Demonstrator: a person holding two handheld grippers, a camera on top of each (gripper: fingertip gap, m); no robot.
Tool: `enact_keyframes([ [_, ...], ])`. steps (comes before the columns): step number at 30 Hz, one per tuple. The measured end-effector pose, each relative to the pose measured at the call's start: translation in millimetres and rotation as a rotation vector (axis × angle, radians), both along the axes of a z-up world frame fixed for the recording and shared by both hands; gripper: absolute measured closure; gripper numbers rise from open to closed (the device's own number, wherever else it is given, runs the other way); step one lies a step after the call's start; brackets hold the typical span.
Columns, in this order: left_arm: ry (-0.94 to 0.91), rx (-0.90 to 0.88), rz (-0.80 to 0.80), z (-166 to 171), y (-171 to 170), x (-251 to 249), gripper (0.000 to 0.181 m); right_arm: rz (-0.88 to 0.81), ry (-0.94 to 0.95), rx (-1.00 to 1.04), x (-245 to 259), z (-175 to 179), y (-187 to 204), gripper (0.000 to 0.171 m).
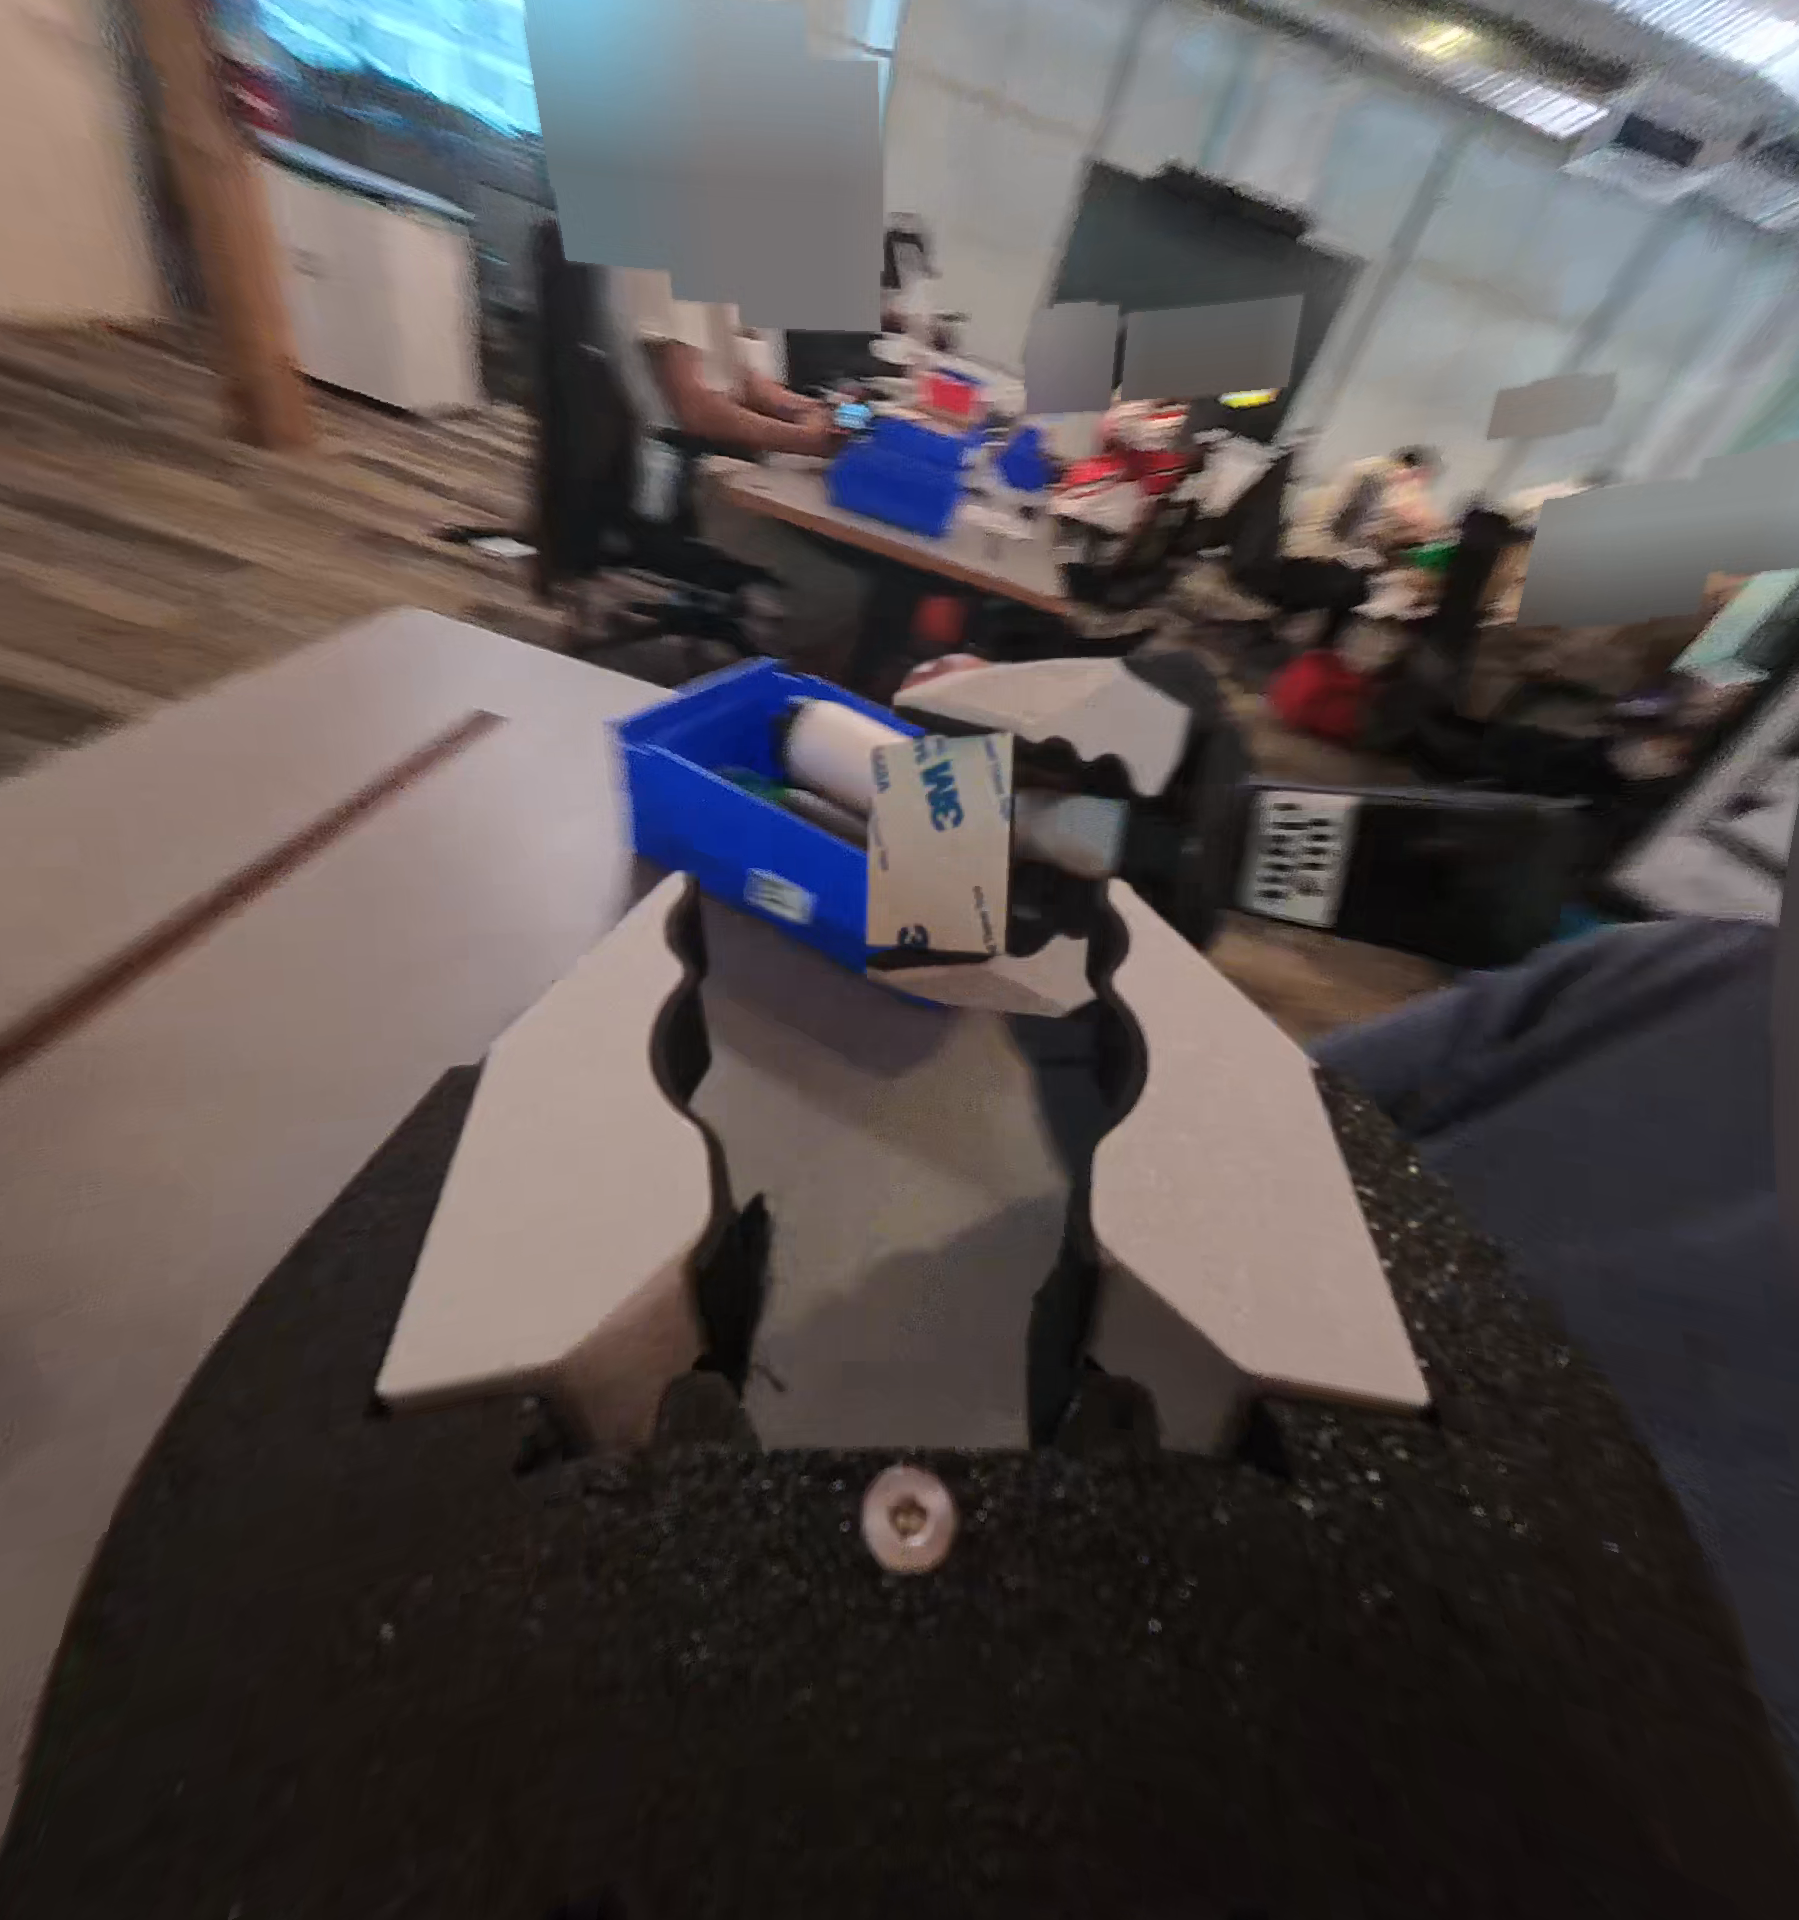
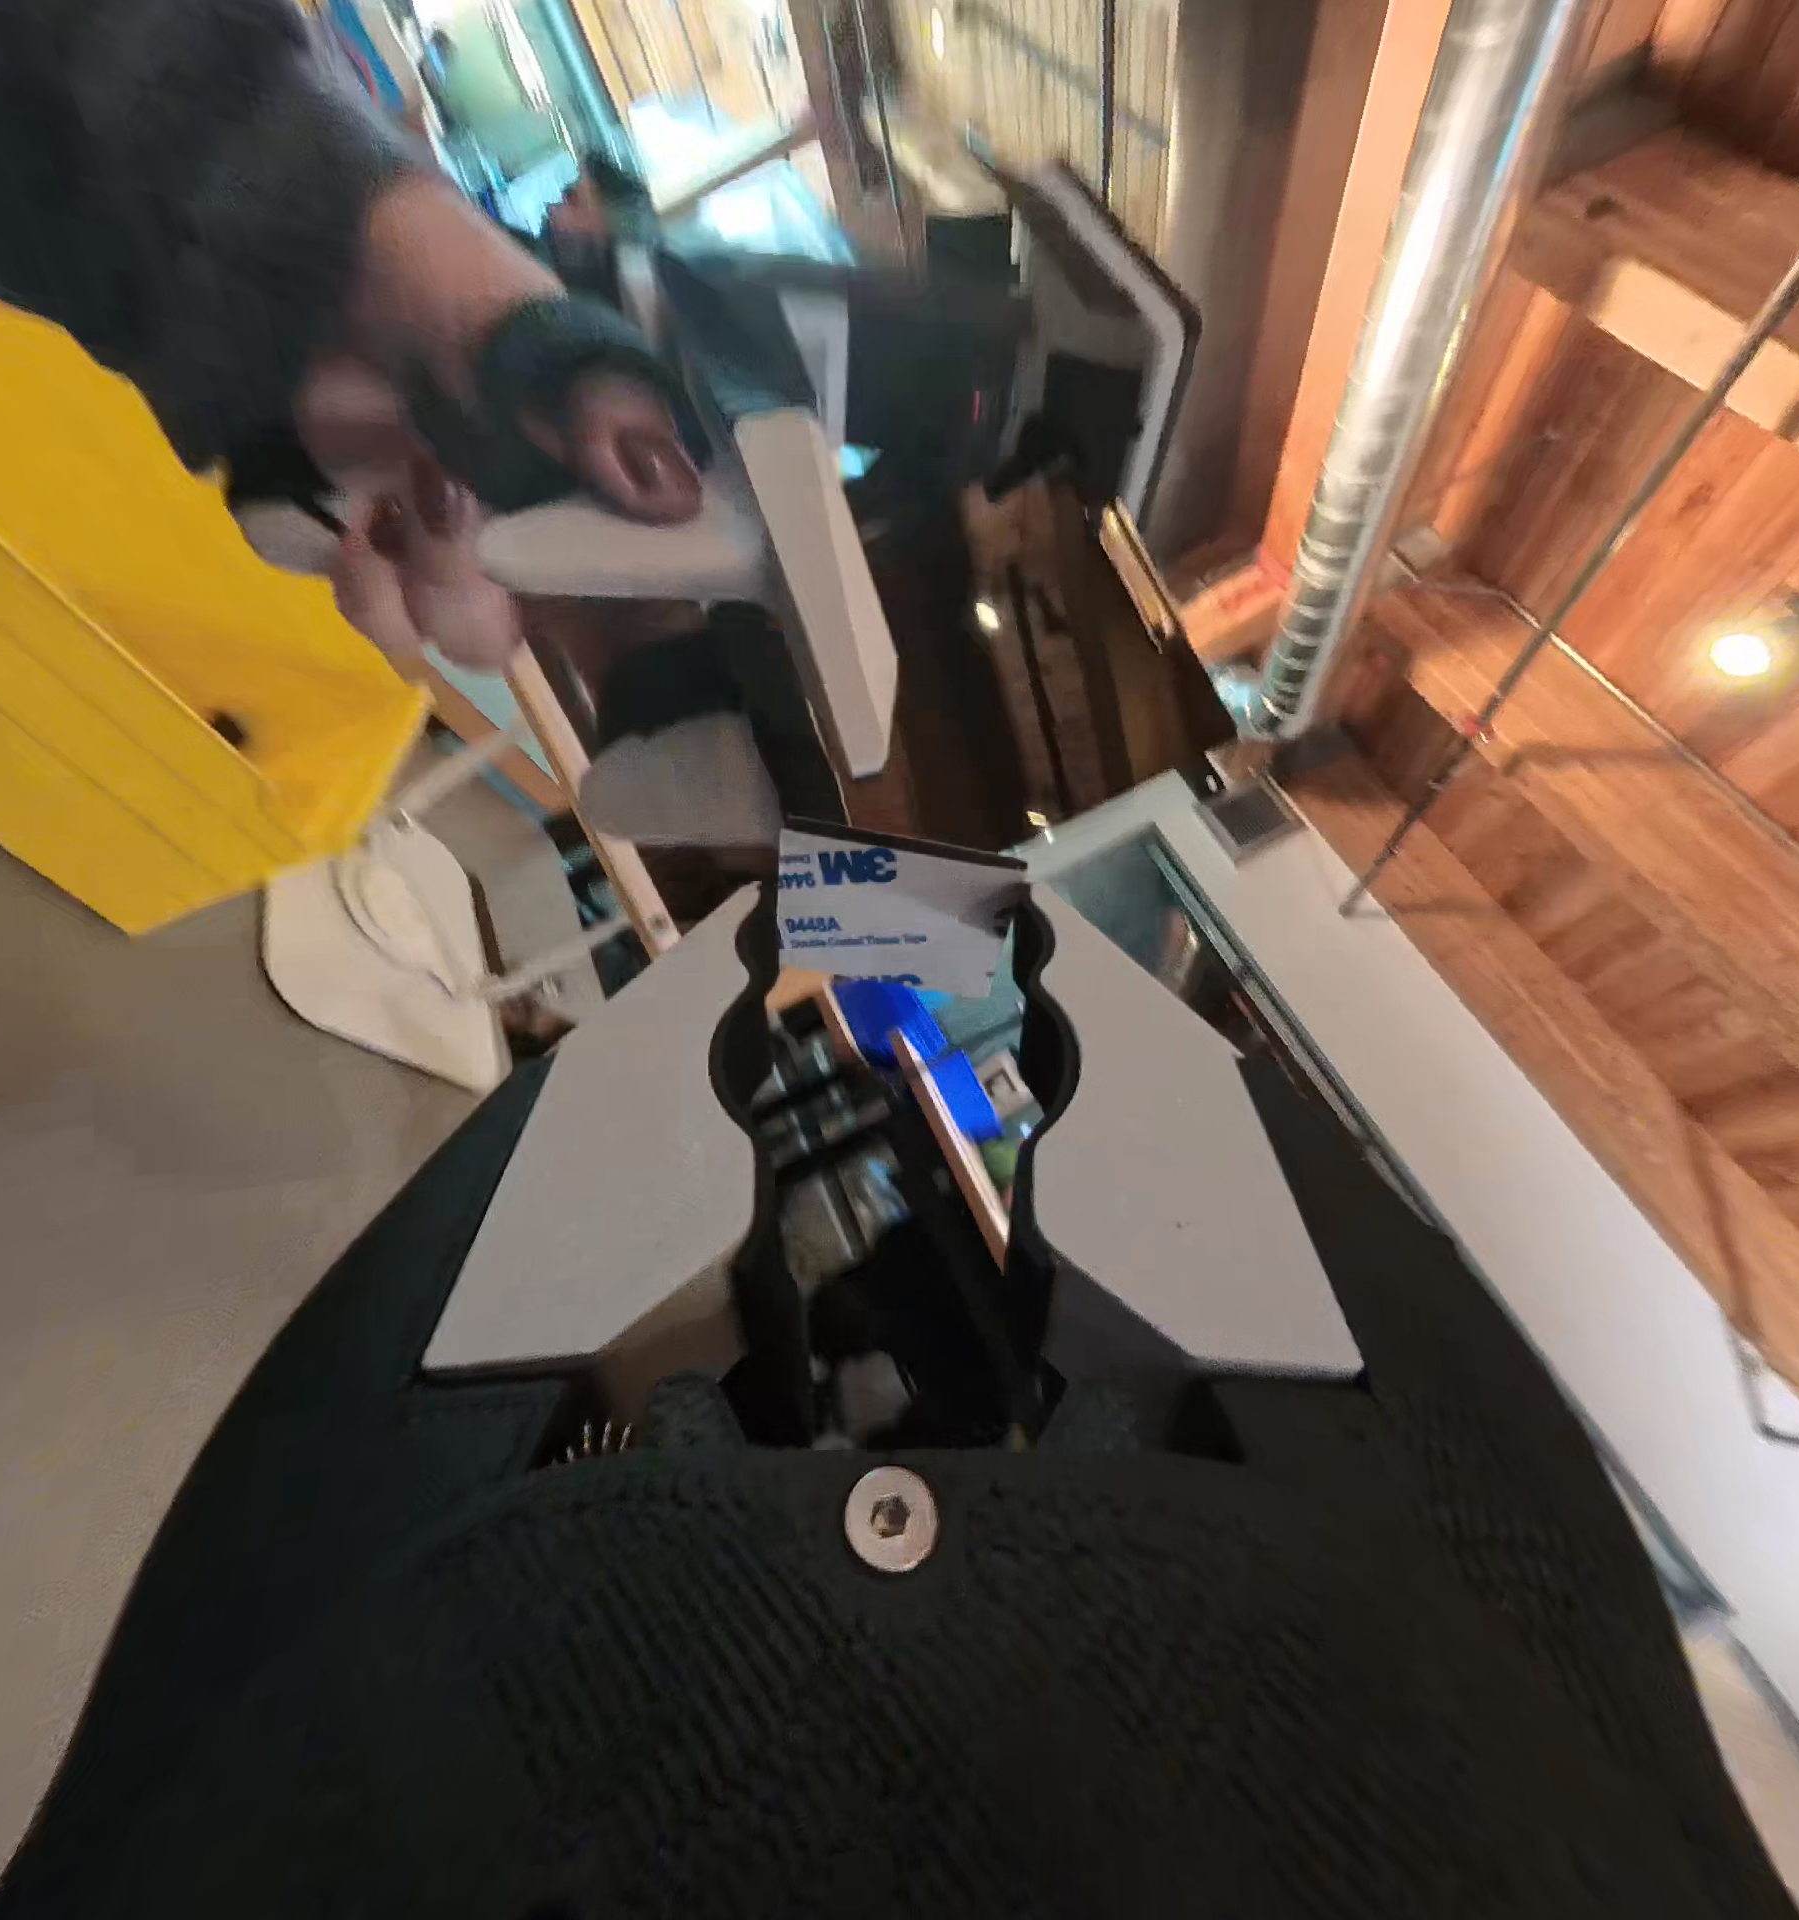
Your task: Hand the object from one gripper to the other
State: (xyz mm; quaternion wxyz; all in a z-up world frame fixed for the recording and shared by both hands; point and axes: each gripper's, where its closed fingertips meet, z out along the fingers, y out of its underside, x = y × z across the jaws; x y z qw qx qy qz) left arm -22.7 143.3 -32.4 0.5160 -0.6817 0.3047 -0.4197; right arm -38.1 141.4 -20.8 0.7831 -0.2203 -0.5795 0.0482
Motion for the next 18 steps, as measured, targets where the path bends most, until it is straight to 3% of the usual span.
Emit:
enact_keyframes([
  [1, 0.054, 0.086, 0.069, 1.1, 5.0, -0.7, 0.110, -0.055, -0.012, 0.015, 2.0, -0.9, 7.4, 0.127],
  [5, 0.307, 0.401, 0.296, 5.3, 16.0, 3.5, 0.128, -0.203, -0.067, 0.086, 6.5, -5.3, 23.5, 0.127],
  [9, 0.463, 0.508, 0.382, -4.3, 25.6, 11.8, 0.155, -0.266, -0.104, 0.151, 5.8, -8.8, 28.2, 0.127],
  [12, 0.464, 0.525, 0.358, -11.8, 32.6, 13.1, 0.179, -0.273, -0.085, 0.205, 2.9, -6.1, 27.3, 0.127],
  [18, 0.220, 0.507, 0.188, -10.8, 35.1, 0.5, 0.180, -0.076, 0.007, 0.136, -4.1, -3.2, 12.0, 0.120],
])
